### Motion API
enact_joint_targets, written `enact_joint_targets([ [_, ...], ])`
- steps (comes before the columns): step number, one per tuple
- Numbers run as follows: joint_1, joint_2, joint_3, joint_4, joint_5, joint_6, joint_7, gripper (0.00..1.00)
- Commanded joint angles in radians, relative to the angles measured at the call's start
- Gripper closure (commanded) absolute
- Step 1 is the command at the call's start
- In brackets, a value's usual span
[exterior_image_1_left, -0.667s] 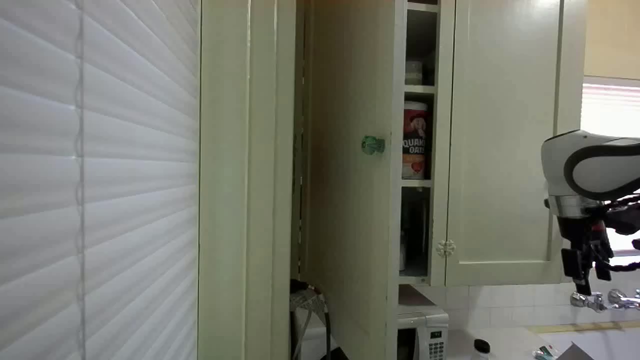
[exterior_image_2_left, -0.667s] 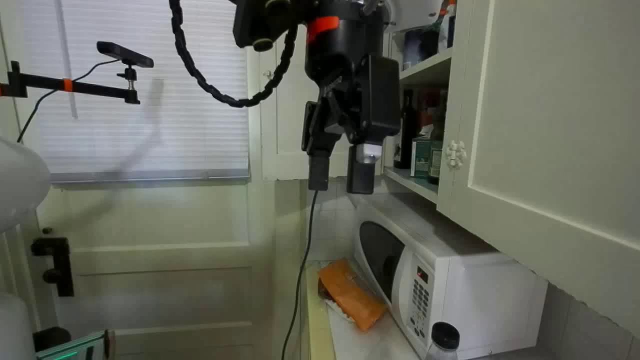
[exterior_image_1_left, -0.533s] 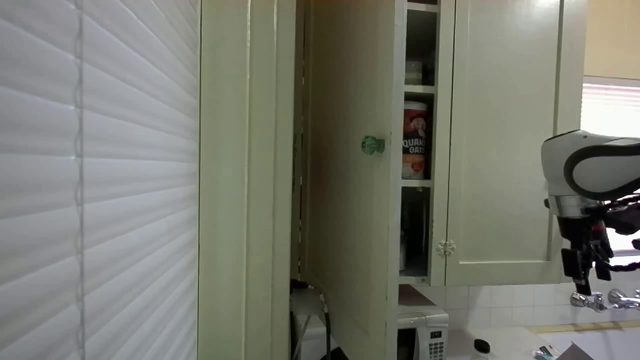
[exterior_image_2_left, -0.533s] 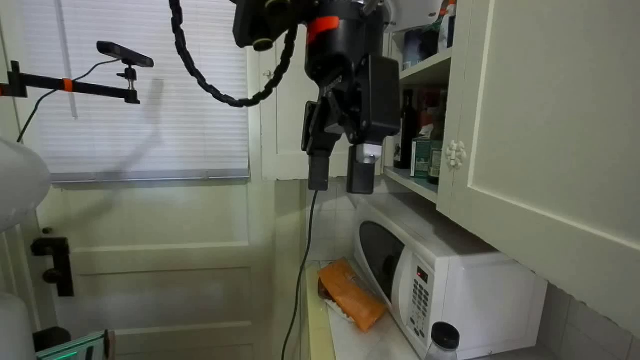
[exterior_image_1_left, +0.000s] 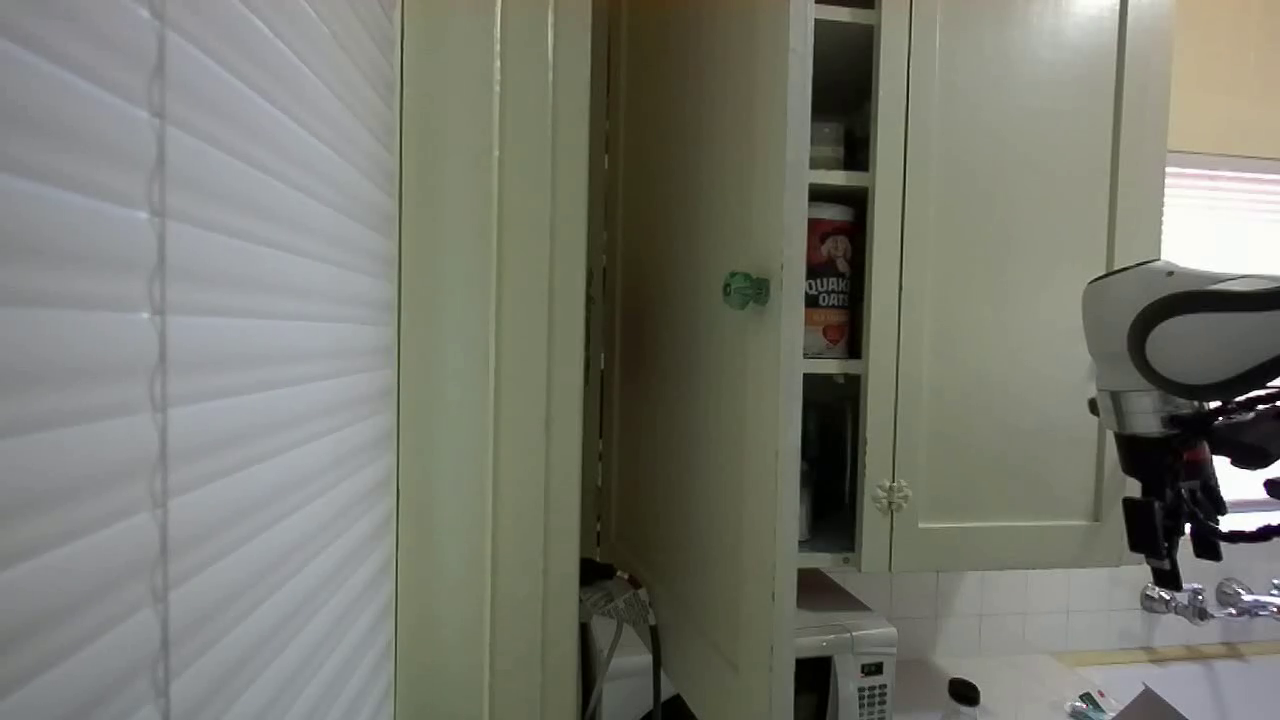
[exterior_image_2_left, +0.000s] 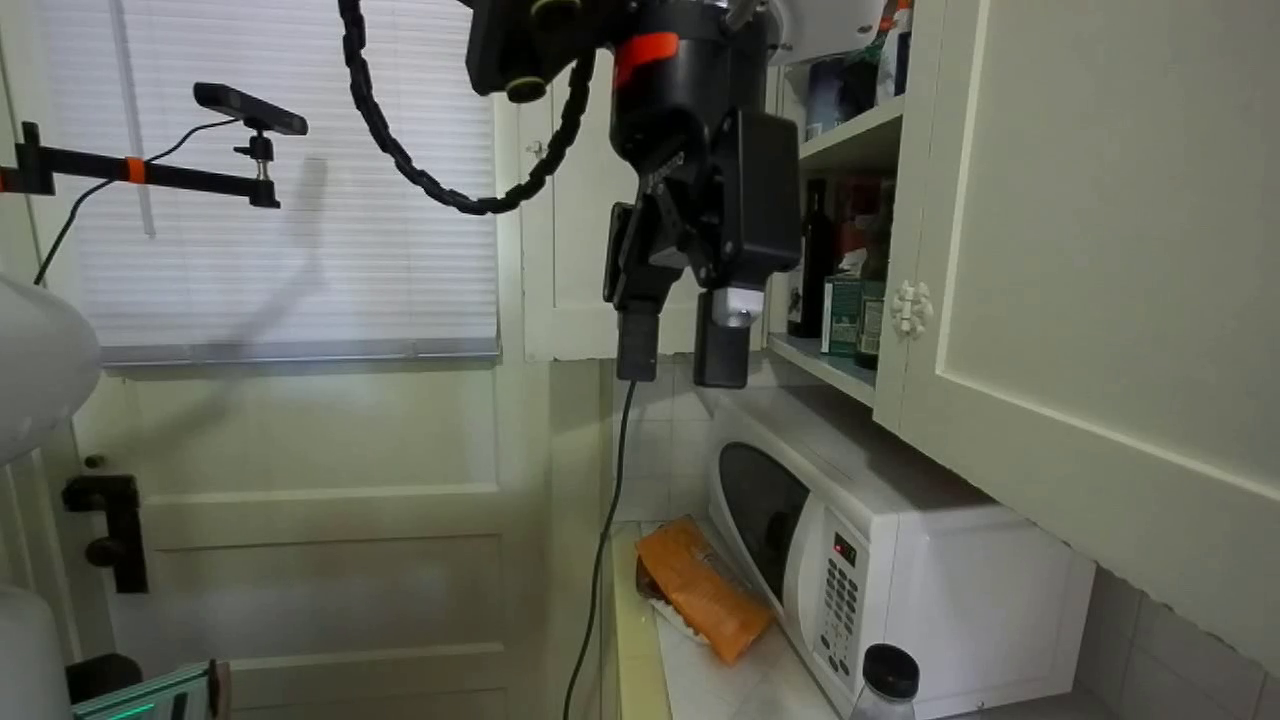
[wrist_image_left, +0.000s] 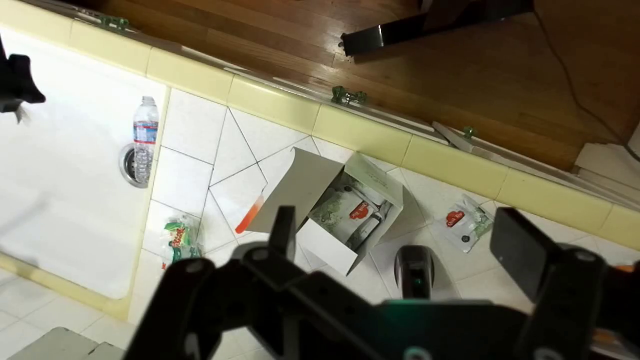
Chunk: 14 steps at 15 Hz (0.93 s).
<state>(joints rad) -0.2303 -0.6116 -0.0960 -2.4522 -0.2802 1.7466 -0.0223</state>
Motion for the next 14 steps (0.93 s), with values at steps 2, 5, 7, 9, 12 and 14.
enact_joint_targets([
  [2,0.028,0.006,-0.008,-0.025,-0.011,0.008,0.022,0.00],
  [5,0.045,0.004,-0.004,-0.078,0.010,0.013,0.035,0.00],
  [7,0.045,0.005,0.006,-0.118,-0.002,0.037,0.076,0.00],
  [9,0.044,0.003,0.004,-0.162,0.001,0.070,0.103,0.22],
  [12,0.028,-0.022,0.012,-0.261,-0.019,0.227,0.172,0.42],
  [14,0.003,-0.029,0.022,-0.320,-0.039,0.333,0.236,0.58],
])
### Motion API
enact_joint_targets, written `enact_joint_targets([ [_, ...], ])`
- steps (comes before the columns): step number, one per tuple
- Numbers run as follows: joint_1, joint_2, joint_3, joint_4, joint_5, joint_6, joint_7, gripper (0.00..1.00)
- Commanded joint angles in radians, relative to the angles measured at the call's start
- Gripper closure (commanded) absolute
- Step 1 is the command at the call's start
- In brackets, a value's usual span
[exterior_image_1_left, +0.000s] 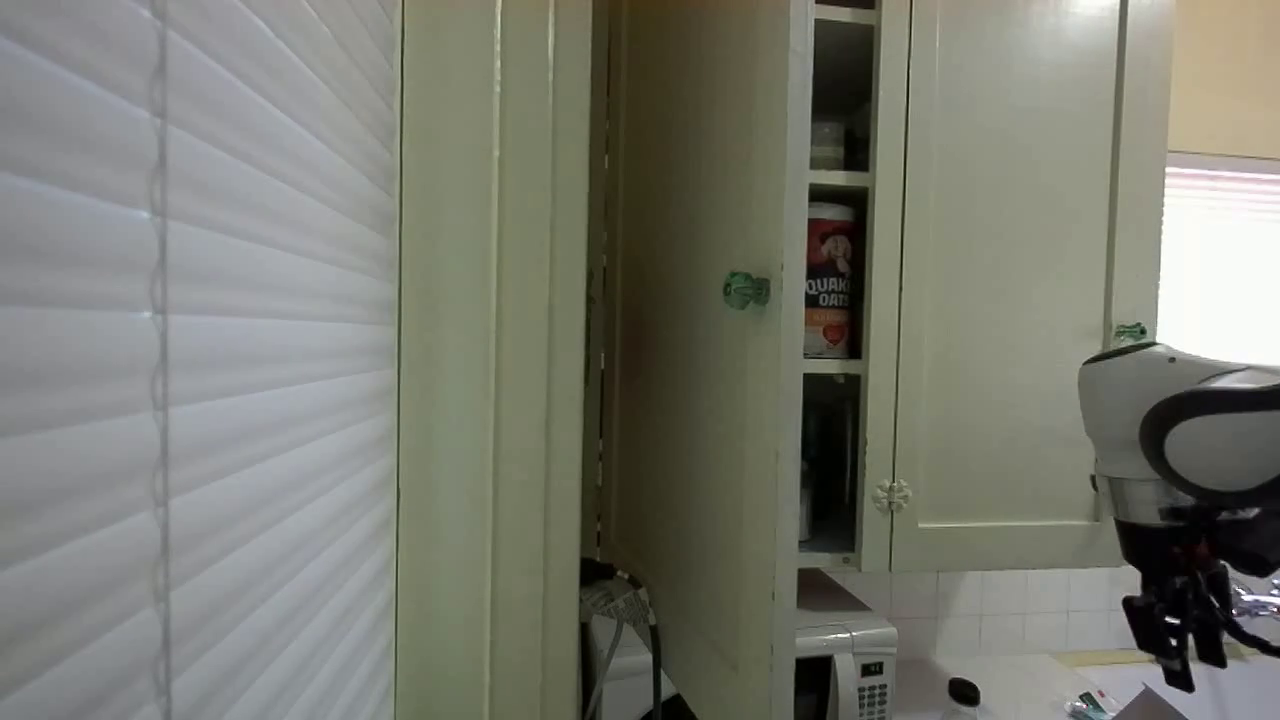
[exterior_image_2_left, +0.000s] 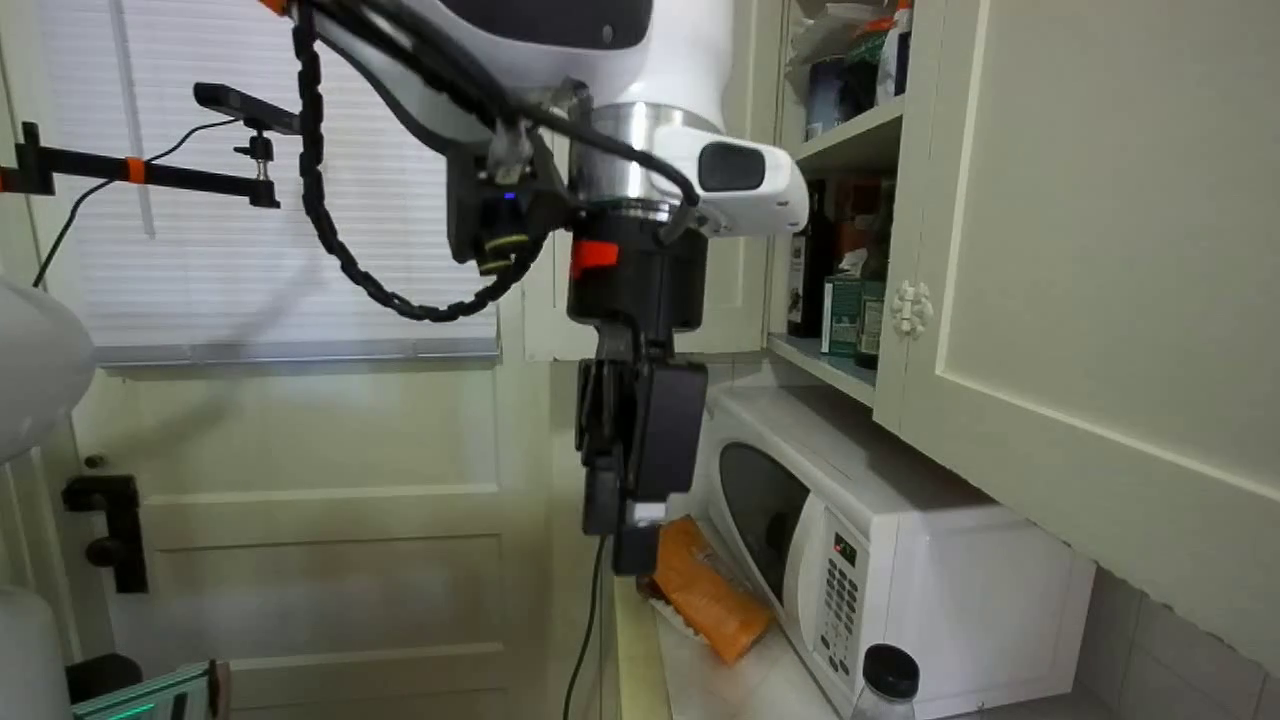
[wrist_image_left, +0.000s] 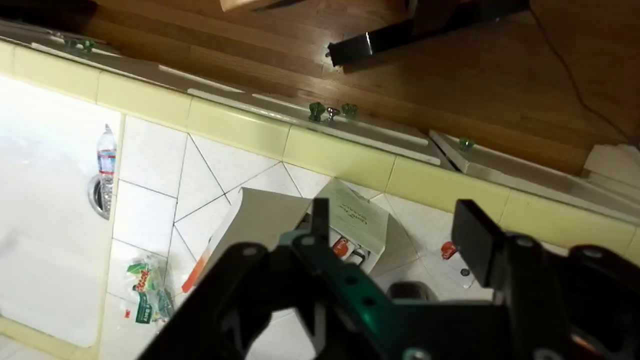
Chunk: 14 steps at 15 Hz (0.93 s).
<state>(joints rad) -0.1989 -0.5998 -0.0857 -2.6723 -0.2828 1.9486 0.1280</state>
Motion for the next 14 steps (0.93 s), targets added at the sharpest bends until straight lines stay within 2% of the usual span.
enact_joint_targets([
  [1,-0.041,-0.041,0.017,-0.125,-0.043,0.181,0.114,0.65],
  [2,-0.058,-0.045,0.025,-0.153,-0.057,0.231,0.149,0.74],
  [3,-0.070,0.025,0.035,-0.081,-0.059,0.246,0.173,0.81],
  [5,-0.110,0.040,0.054,-0.093,-0.086,0.300,0.239,0.96],
  [6,-0.129,0.049,0.063,-0.090,-0.101,0.313,0.268,0.99],
  [7,-0.145,0.062,0.070,-0.087,-0.118,0.302,0.279,1.00],
  [8,-0.110,0.032,0.051,-0.083,-0.074,0.275,0.222,0.93],
  [9,-0.122,0.040,0.055,-0.082,-0.085,0.275,0.238,0.99],
  [14,-0.133,0.054,0.061,-0.080,-0.094,0.278,0.250,0.99],
])
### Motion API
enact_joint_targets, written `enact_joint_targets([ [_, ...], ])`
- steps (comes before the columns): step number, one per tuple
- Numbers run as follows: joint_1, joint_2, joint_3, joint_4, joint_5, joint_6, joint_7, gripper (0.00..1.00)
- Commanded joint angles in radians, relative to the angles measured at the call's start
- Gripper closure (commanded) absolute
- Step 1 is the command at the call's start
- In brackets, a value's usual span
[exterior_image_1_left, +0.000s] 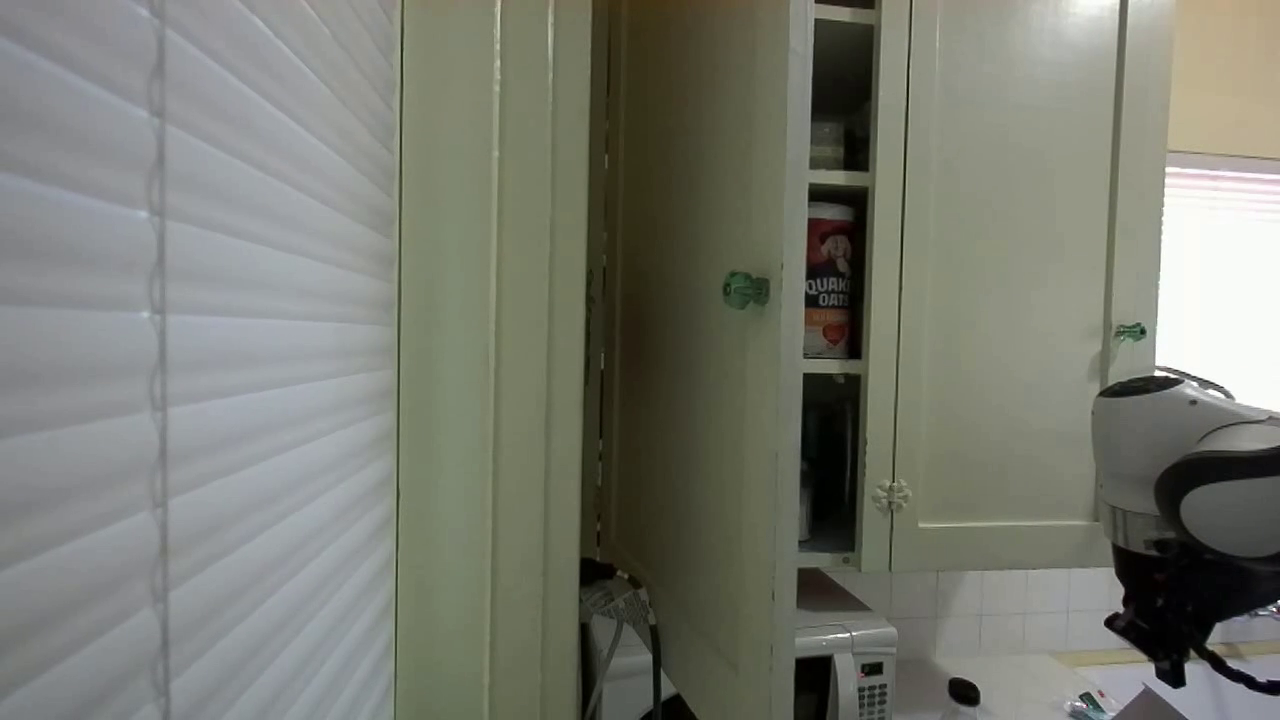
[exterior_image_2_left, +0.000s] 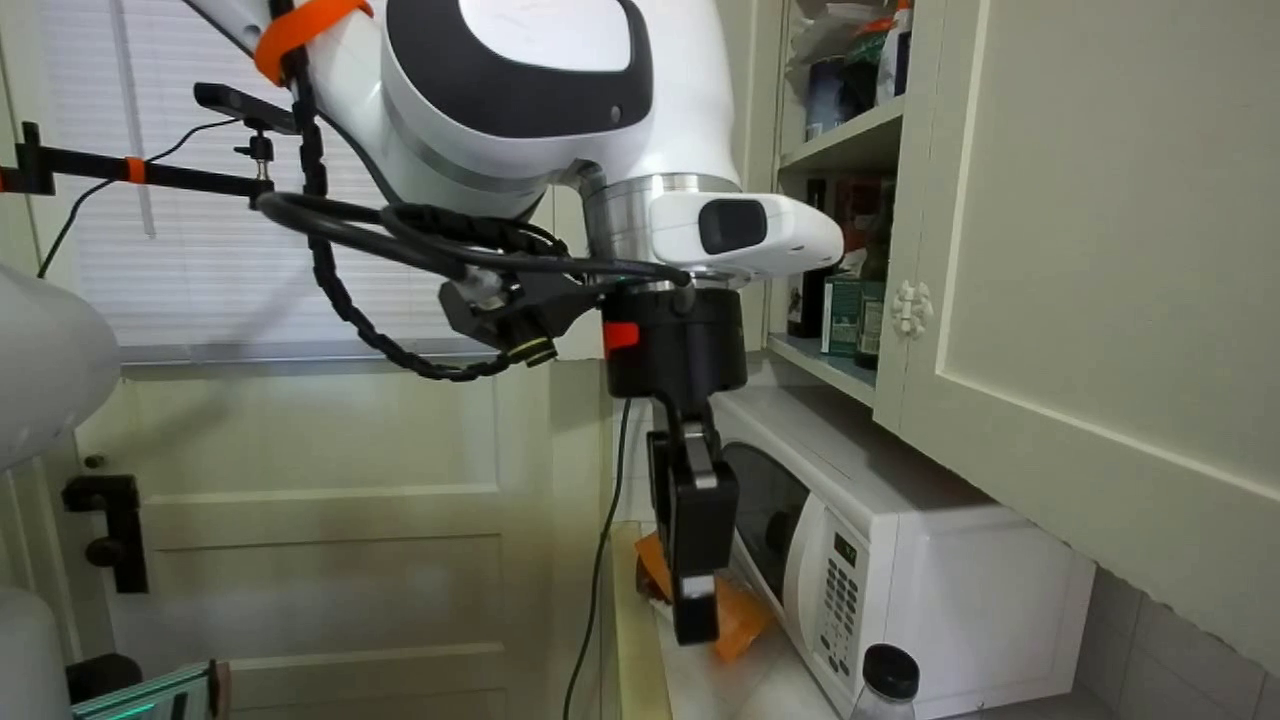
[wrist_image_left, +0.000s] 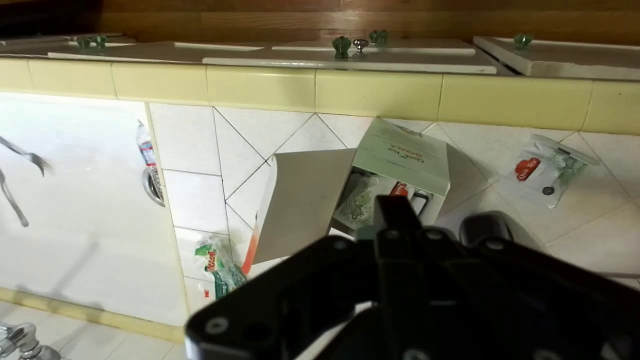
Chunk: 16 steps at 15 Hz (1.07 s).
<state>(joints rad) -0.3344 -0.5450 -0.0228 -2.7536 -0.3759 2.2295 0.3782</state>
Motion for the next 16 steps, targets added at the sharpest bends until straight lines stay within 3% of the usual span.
enact_joint_targets([
  [1,0.003,-0.001,-0.002,0.002,-0.001,-0.003,0.001,0.99],
  [9,0.008,0.232,-0.021,-0.001,0.030,0.099,0.065,1.00],
  [16,-0.002,0.442,-0.064,0.010,-0.020,0.297,0.177,1.00],
])
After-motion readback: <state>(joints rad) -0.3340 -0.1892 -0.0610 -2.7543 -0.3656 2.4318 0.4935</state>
